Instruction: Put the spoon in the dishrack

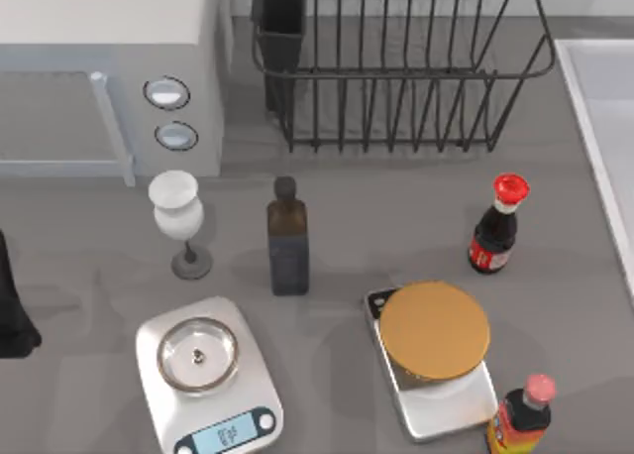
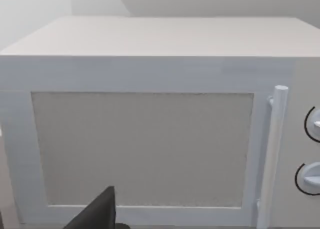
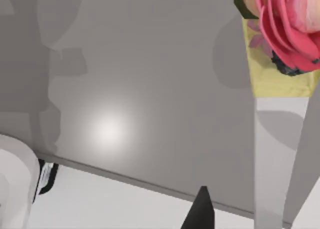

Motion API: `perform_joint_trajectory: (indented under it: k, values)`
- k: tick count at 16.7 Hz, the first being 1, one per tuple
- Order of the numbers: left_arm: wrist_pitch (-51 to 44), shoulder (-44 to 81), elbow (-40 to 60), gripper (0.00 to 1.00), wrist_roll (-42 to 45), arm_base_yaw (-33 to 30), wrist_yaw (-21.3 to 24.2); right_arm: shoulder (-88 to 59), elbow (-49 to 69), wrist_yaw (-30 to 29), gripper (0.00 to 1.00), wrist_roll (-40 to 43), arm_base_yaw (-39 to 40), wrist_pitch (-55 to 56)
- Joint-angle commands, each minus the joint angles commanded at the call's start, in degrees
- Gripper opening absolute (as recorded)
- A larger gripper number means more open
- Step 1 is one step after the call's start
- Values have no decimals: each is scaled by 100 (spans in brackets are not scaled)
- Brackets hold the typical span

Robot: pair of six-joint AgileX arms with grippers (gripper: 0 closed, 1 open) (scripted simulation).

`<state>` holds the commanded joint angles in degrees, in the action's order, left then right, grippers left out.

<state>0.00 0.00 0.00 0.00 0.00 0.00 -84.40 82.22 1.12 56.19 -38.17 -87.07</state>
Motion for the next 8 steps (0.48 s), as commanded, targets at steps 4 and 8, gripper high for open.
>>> perform_joint_trajectory:
  k: [4, 8]
  values:
    - [0, 0, 0, 100, 0, 0, 0, -19, -15, 2, 0, -9, 7, 12]
    - [0, 0, 0, 100, 0, 0, 0, 0, 54, -257, 0, -287, 363, 341]
